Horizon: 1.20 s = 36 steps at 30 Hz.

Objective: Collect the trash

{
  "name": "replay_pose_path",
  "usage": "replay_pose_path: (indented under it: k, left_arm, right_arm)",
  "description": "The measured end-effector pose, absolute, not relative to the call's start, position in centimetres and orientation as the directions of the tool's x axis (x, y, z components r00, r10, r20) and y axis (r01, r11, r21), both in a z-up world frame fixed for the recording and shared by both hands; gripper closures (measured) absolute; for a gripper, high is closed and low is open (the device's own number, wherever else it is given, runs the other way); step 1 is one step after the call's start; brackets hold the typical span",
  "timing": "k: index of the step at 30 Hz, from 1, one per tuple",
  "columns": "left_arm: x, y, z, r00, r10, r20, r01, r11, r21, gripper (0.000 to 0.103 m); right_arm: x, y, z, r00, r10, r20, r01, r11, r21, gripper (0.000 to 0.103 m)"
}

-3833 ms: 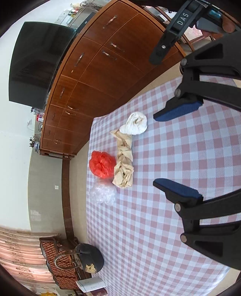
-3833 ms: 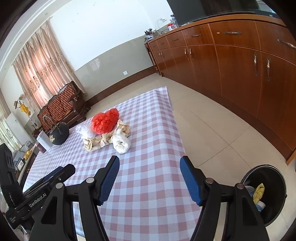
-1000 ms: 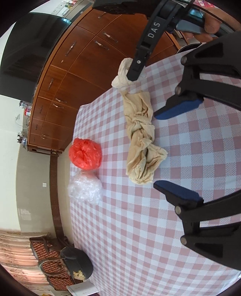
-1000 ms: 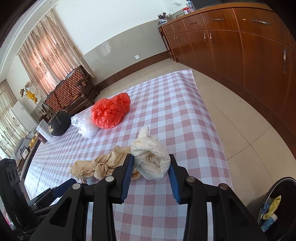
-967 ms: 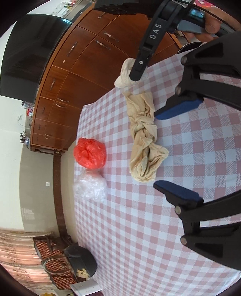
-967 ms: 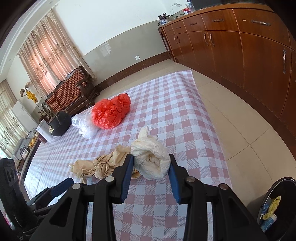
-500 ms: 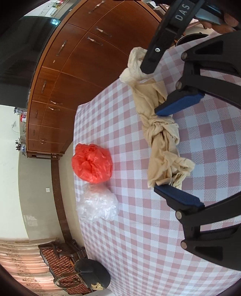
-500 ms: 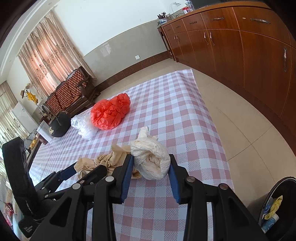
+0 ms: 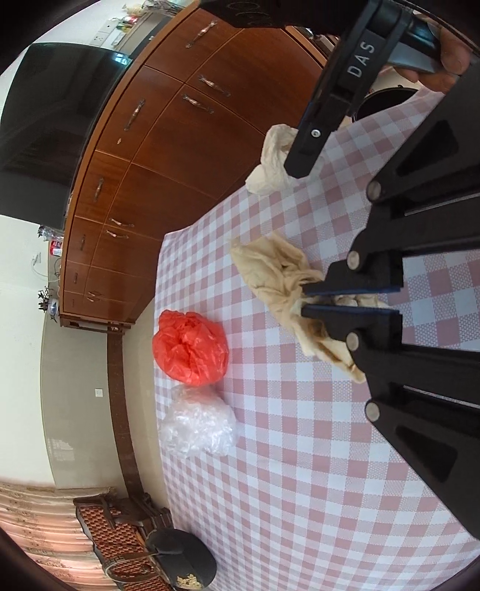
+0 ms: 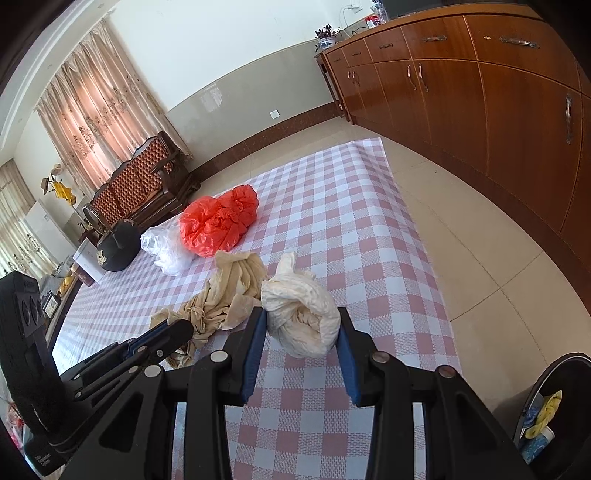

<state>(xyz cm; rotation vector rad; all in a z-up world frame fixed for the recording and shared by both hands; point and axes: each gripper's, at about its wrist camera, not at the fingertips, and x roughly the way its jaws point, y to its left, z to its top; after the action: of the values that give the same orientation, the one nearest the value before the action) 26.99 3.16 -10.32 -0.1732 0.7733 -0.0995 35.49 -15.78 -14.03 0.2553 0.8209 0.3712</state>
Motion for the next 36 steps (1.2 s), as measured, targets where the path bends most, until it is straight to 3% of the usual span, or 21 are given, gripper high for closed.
replay_pose_path:
  k: [6,8,11,12,13,14,17,21,23,24,27,36]
  left_arm:
    - [26.6,3.2,-10.4,0.691,-0.184,-0.699,0.033,0.974,-0.223,0.097]
    - [26.8,2.9,-10.7,0.680,-0.187,-0.709,0.033,0.974,-0.225,0.092]
    - [27.1,2.4,-10.8,0.675,-0.195,-0.711,0.055,0.975,-0.214,0.062]
    - [27.2,2.1,-10.9,0.676,-0.186,-0.713,0.061,0.978,-0.198,0.043]
    - [27.3,1.8,-11.0,0.677,-0.170,-0.716,0.060,0.983,-0.176,0.036]
    - [27.4,1.6,-11.1,0.679,-0.159,-0.717,0.059,0.985,-0.162,0.036]
    - [27.6,1.6,-11.4,0.669,-0.169,-0.724,0.062,0.983,-0.173,0.036]
    - [28.0,2.1,-11.7,0.671,-0.122,-0.731,0.017,0.989,-0.150,0.064]
    - [28.1,2.8,-11.8,0.676,-0.114,-0.728,-0.005,0.987,-0.159,0.073]
    - [28.2,3.0,-11.9,0.674,-0.105,-0.731,-0.013,0.988,-0.154,0.083]
    - [27.9,3.8,-11.8,0.680,-0.122,-0.723,-0.023,0.982,-0.187,0.093]
    - [25.7,4.9,-9.9,0.721,-0.189,-0.667,-0.013,0.958,-0.286,0.096]
  right_arm:
    - [34.7,-16.3,-13.3,0.636,0.415,-0.651,-0.221,0.906,0.361,0.063]
    - [34.5,-16.4,-13.3,0.635,0.417,-0.650,-0.223,0.905,0.363,0.063]
    - [34.3,-16.4,-13.4,0.631,0.423,-0.650,-0.228,0.902,0.366,0.063]
    - [34.3,-16.4,-13.4,0.630,0.424,-0.650,-0.230,0.902,0.366,0.063]
    - [34.4,-16.4,-13.5,0.629,0.425,-0.651,-0.230,0.902,0.366,0.063]
    - [34.5,-16.4,-13.5,0.628,0.426,-0.651,-0.229,0.901,0.368,0.063]
    - [34.8,-16.4,-13.7,0.623,0.432,-0.652,-0.228,0.898,0.377,0.063]
    - [34.9,-16.5,-13.8,0.621,0.436,-0.652,-0.229,0.896,0.381,0.063]
    - [34.9,-16.5,-13.9,0.619,0.438,-0.652,-0.230,0.895,0.383,0.063]
    - [34.9,-16.6,-13.9,0.619,0.437,-0.652,-0.230,0.895,0.382,0.063]
    - [34.9,-16.6,-14.0,0.618,0.438,-0.652,-0.229,0.895,0.384,0.063]
    - [34.3,-16.8,-13.3,0.633,0.435,-0.641,-0.234,0.896,0.376,0.063]
